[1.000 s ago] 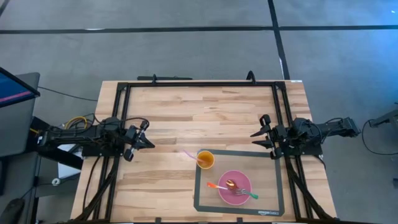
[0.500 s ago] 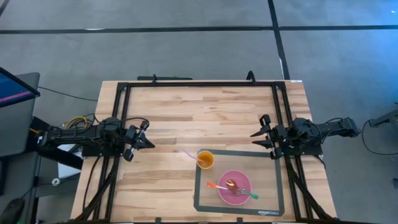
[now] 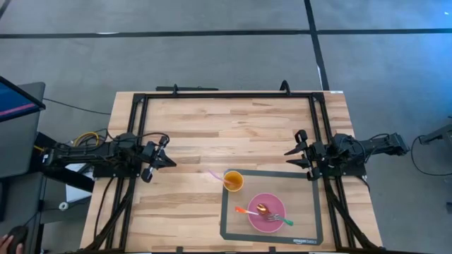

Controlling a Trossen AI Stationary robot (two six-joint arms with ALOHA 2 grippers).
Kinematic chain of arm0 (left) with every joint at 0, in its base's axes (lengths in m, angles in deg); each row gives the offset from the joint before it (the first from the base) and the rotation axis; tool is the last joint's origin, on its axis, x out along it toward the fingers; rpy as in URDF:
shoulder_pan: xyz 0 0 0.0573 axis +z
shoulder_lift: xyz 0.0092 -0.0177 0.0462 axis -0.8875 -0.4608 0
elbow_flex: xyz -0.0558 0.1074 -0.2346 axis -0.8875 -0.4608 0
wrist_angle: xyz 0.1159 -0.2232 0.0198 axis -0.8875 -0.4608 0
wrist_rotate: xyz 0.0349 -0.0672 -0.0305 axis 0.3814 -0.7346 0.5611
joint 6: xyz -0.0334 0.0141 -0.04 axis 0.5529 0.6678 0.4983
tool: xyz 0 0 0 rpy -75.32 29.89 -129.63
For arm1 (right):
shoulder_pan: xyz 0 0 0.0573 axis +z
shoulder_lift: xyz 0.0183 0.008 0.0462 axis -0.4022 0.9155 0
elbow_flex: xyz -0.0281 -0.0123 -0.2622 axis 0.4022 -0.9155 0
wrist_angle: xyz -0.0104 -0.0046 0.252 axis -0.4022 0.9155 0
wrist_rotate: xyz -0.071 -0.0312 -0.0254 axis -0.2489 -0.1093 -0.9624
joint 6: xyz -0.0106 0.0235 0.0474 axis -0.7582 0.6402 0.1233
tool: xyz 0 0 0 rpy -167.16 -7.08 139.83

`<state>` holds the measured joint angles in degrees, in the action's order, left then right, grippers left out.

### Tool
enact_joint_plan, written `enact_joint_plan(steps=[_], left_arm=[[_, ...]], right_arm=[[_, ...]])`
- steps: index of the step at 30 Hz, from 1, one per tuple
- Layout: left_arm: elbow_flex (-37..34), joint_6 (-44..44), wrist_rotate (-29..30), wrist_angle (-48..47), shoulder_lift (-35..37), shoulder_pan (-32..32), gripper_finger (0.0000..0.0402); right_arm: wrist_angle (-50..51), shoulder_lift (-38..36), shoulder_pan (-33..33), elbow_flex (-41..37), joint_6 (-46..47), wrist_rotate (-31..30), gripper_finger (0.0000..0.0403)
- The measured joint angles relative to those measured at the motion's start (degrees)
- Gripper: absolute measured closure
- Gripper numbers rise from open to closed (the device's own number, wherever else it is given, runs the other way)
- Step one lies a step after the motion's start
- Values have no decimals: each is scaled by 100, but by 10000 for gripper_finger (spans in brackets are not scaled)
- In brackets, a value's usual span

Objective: Pick & Place Utensil
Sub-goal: Return to Home Position

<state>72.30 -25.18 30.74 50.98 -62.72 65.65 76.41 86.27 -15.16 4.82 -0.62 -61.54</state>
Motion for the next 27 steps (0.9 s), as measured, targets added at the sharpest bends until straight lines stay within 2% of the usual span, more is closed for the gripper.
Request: enact_joint_plan(steps=[27], left_arm=[[0,0,15,58,0,2,389]], right_arm=[[0,0,-1,0,0,0,290]])
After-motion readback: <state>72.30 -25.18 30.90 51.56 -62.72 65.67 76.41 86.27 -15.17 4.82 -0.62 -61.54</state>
